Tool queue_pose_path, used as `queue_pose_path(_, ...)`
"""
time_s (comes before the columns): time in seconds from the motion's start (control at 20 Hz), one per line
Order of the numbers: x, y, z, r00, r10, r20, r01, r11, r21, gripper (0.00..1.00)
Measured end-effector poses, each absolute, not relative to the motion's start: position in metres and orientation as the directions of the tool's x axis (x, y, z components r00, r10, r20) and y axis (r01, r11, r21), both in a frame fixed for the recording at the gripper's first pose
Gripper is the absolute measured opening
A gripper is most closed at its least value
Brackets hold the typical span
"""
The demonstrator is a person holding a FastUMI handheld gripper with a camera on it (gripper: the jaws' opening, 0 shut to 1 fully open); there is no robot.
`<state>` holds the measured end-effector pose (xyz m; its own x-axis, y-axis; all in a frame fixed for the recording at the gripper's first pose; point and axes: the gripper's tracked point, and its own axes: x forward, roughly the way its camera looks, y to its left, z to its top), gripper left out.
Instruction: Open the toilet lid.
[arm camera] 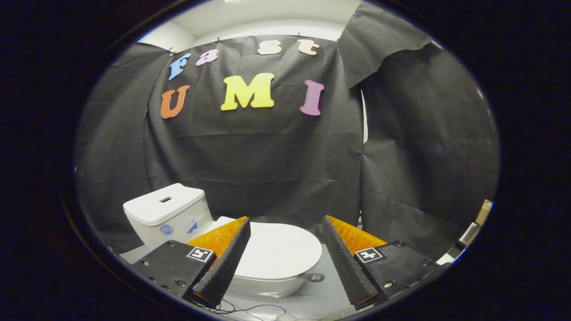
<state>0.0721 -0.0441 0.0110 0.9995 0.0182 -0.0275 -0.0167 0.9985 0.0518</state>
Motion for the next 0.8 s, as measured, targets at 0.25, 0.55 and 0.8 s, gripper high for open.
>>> queue_pose_path(0.25, 0.11, -0.07, -0.018, 0.992, 0.062, -0.108, -0.046, 0.989, 0.138, 1.0)
queue_pose_path(0.55, 0.155, -0.104, -0.073, 0.968, 0.097, -0.231, -0.019, 0.948, 0.319, 1.0)
queue_pose_path(0.8, 0.181, -0.118, -0.135, 0.923, 0.174, -0.343, 0.019, 0.87, 0.493, 1.0)
